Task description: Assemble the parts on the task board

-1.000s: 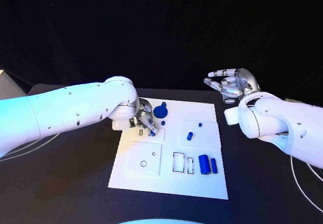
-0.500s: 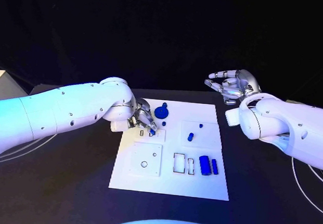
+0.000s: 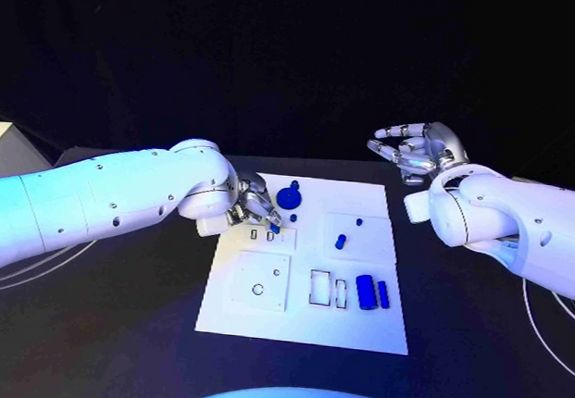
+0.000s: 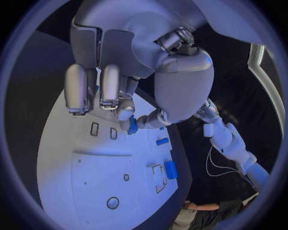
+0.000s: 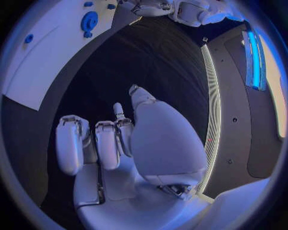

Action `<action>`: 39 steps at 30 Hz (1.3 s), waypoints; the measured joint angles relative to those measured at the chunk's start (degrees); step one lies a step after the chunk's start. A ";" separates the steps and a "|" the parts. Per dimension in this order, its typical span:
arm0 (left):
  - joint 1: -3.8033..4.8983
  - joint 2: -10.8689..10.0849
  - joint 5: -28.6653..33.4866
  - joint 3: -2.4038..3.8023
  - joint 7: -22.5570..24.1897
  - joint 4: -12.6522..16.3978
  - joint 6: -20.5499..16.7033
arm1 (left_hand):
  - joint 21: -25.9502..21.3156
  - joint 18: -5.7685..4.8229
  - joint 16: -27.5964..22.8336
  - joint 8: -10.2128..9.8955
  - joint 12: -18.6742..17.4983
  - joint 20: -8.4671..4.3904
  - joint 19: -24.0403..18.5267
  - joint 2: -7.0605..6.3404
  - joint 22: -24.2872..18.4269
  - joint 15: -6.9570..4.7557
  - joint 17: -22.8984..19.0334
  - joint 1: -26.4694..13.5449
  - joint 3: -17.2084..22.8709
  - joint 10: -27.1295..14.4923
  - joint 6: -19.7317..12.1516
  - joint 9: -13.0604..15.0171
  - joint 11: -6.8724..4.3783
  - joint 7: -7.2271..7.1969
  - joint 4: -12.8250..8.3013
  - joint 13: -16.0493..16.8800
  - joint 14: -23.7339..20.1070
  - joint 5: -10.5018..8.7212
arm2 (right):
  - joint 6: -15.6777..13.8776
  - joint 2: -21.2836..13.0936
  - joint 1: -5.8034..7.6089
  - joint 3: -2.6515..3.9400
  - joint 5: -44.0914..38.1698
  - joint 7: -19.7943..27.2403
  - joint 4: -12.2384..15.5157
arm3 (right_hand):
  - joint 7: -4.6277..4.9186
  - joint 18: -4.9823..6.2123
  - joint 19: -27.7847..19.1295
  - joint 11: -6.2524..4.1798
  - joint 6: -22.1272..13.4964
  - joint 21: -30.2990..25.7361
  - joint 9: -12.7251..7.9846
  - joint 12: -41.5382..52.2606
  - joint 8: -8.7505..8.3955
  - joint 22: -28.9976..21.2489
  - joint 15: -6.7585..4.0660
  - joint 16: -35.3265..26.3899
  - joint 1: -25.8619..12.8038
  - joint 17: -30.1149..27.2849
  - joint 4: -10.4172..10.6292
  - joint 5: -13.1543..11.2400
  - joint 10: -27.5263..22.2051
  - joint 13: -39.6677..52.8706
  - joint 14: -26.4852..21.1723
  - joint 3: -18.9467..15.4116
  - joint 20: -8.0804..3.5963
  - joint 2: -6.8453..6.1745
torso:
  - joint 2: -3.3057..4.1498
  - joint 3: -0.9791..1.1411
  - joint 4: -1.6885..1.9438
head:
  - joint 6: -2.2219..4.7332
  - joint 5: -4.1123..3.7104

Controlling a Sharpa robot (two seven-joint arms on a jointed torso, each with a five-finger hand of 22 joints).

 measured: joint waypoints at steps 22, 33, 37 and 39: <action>-2.28 -1.00 -9.18 -0.21 0.80 2.42 -3.84 | 0.00 0.01 0.00 -0.17 0.00 0.01 0.00 -0.05 -0.01 0.01 0.00 -0.05 -0.16 0.01 0.09 -0.03 0.02 -0.09 -0.16 0.32 0.00 0.33 | 0.26 -0.22 -0.10 -0.05 -0.01 -0.18 -0.26 | 0.00 0.00 0.00 0.00 0.00 0.00 0.00 0.00 0.00 0.04 0.00 0.00 -0.31 0.00 -0.01 0.00 0.00 -0.01 0.00 -0.01 0.00 -0.31 | 0.18 -0.07 -0.04 | -0.72 0.23; -2.59 -1.18 -11.34 -0.21 0.95 2.77 -4.79 | 0.00 0.00 0.00 -0.18 0.24 0.01 0.00 -0.05 -0.02 0.01 0.00 -0.05 -0.16 0.21 0.17 0.00 -0.15 -0.17 -0.16 0.46 -0.01 0.53 | 0.34 -0.22 -0.13 -0.06 -0.02 -0.23 -0.30 | 0.00 0.00 0.00 0.00 0.00 0.00 0.02 0.00 0.24 0.03 0.00 0.00 -0.31 0.04 -0.02 0.00 0.00 0.04 0.00 -0.02 0.00 -0.31 | 0.23 -0.03 -0.04 | -1.05 0.27; -2.71 -1.26 -11.67 -0.21 0.96 2.83 -4.94 | 0.00 0.00 0.00 -0.40 0.24 0.01 0.00 -0.05 -0.02 0.01 0.00 -0.05 -0.16 0.21 0.18 0.01 -0.15 -0.17 -0.16 0.45 0.00 0.55 | 0.37 -0.23 -0.15 -0.06 -0.02 -0.24 -0.31 | 0.00 0.00 0.00 0.00 0.00 0.00 0.04 0.00 0.24 0.03 0.00 0.00 -0.31 0.04 -0.02 0.00 0.00 0.04 0.00 -0.02 0.00 -0.30 | 0.23 -0.02 -0.07 | -1.19 0.28; -2.74 -1.34 -11.78 -0.21 0.96 2.88 -4.96 | 0.00 0.00 0.00 -0.41 0.24 0.01 0.00 -0.05 -0.02 0.01 0.00 -0.05 -0.16 0.22 0.18 0.02 -0.15 -0.17 -0.16 0.49 0.00 0.56 | 0.38 -0.23 -0.15 -0.06 -0.02 -0.25 -0.32 | 0.00 0.00 0.00 0.00 0.00 0.00 0.04 0.00 0.24 0.03 0.00 0.00 -0.31 0.04 -0.02 0.00 0.00 0.03 0.00 -0.02 0.00 -0.30 | 0.23 -0.02 -0.08 | -1.24 0.29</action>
